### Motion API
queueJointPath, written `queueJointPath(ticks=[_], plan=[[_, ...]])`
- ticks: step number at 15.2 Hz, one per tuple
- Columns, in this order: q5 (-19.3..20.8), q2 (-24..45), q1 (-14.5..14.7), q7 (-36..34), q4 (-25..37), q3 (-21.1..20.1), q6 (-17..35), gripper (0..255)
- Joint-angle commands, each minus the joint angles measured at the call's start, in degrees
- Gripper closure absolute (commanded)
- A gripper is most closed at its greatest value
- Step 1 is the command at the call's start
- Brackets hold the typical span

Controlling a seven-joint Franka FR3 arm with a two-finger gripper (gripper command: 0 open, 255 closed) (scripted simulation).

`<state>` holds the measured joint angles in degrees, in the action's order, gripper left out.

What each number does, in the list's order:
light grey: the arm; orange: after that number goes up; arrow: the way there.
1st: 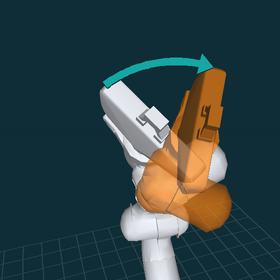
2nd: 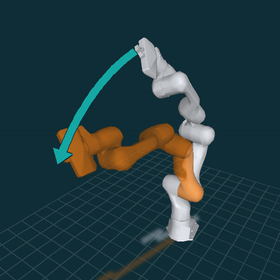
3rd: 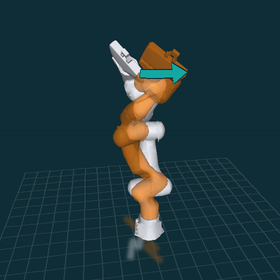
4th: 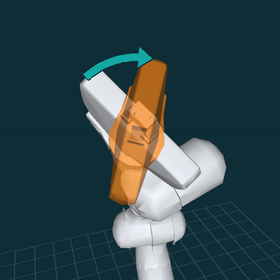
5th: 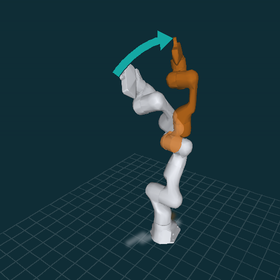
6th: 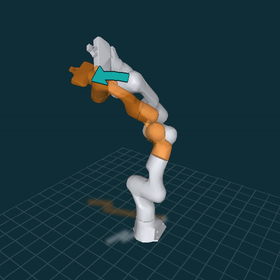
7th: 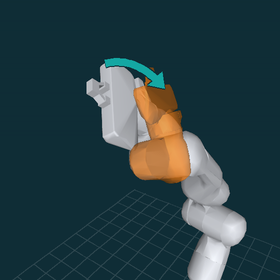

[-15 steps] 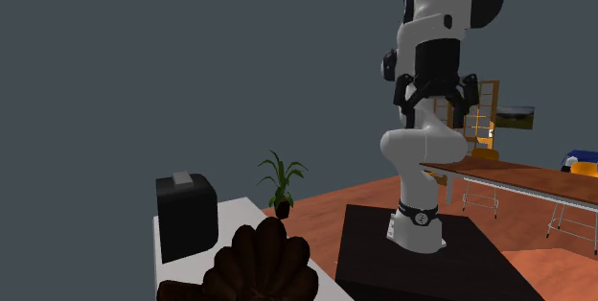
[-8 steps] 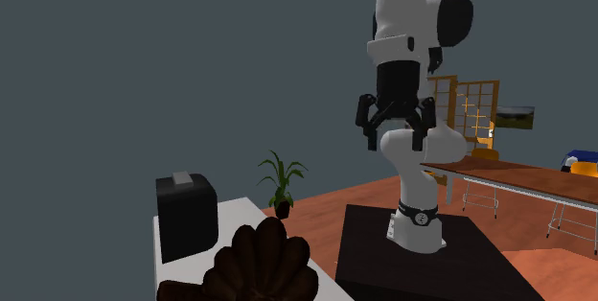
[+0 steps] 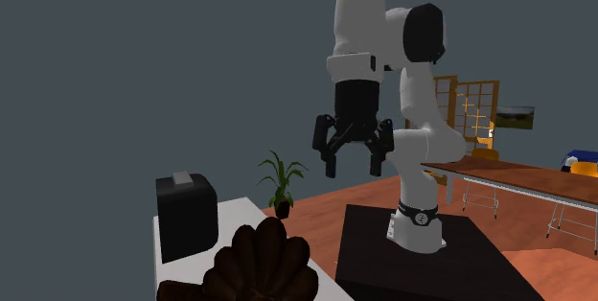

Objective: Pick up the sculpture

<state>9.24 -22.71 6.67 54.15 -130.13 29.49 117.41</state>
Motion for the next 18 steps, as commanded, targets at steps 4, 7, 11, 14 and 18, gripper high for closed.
queueJointPath(ticks=[4, 7, 11, 14, 18], plan=[[-6.3, 12.0, 3.7, 14.4, 6.9, 6.7, 5.6, 0], [-12.8, 20.1, 4.8, 24.1, 12.2, 9.6, 7.4, 0], [-21.3, 29.7, 3.3, 34.9, 19.3, 10.2, 7.7, 0], [-22.2, 30.6, 3.0, 35.7, 17.9, 9.9, 9.8, 0], [-24.1, 32.2, 2.7, 37.2, 16.1, 9.5, 12.8, 0]])
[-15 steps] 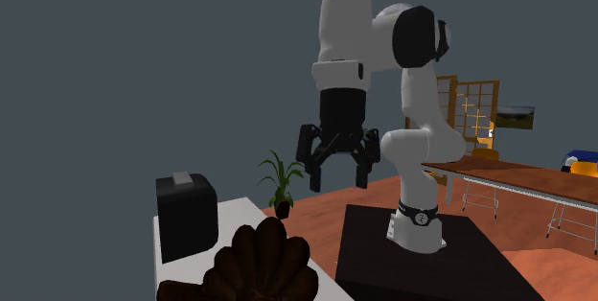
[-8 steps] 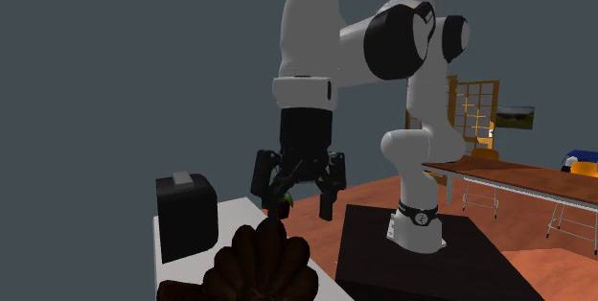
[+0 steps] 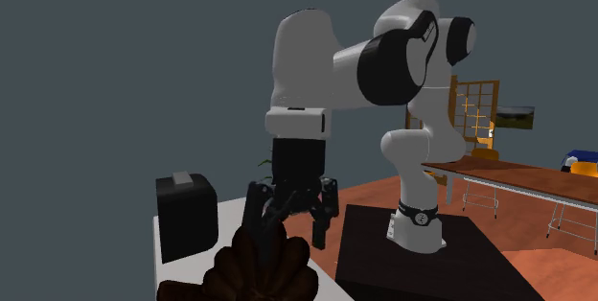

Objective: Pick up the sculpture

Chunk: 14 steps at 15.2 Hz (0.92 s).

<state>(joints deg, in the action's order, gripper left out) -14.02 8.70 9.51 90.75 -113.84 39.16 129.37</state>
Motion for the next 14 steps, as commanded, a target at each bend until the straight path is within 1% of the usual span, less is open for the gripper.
queueJointPath(ticks=[1, 2, 3, 12, 14], plan=[[-0.8, 0.8, -0.2, 0.6, -0.2, -0.2, 0.8, 0], [-0.8, 0.8, -0.2, 0.6, -0.2, -0.2, 0.8, 0], [-0.8, 0.8, -0.2, 0.6, -0.2, -0.2, 0.8, 255], [-0.8, 0.8, -0.2, 0.6, -0.2, -0.2, 0.8, 255], [0.0, 0.1, 0.0, -0.1, 0.6, 0.0, -0.5, 255]])
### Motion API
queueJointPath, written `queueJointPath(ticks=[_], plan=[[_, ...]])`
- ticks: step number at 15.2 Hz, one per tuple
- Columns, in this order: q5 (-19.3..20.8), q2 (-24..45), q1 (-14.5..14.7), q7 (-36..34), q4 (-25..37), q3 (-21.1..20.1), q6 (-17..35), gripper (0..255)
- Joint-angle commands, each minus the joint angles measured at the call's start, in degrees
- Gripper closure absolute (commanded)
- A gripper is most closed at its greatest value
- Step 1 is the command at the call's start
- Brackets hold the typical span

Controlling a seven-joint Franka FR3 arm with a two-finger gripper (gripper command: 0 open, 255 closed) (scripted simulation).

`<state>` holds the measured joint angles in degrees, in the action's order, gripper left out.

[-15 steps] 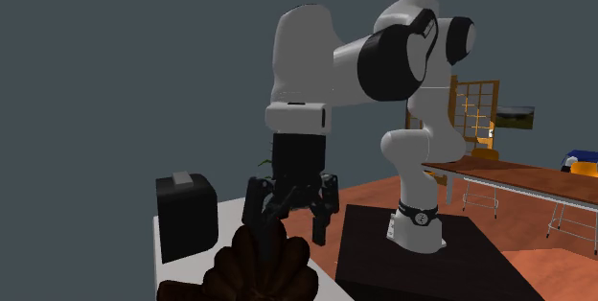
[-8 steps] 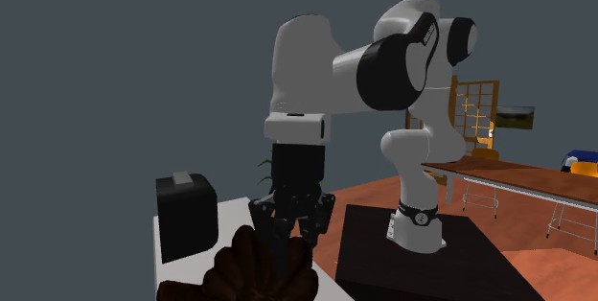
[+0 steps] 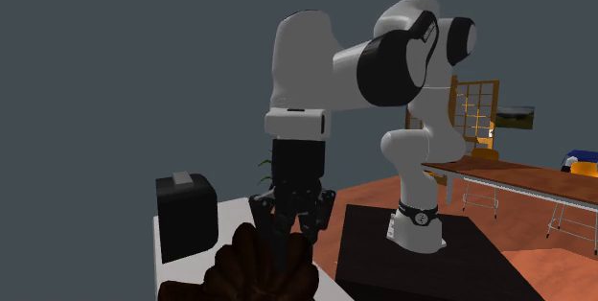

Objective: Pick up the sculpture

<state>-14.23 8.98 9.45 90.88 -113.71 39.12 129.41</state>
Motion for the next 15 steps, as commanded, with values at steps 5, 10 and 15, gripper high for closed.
queueJointPath(ticks=[5, 10, 15], plan=[[2.1, -1.9, 0.4, -1.7, 2.6, 0.4, -3.9, 255], [3.5, -3.2, 0.6, -2.9, 5.2, 0.6, -7.3, 255], [4.2, -3.8, 0.7, -3.5, 7.0, 0.7, -9.6, 255]])
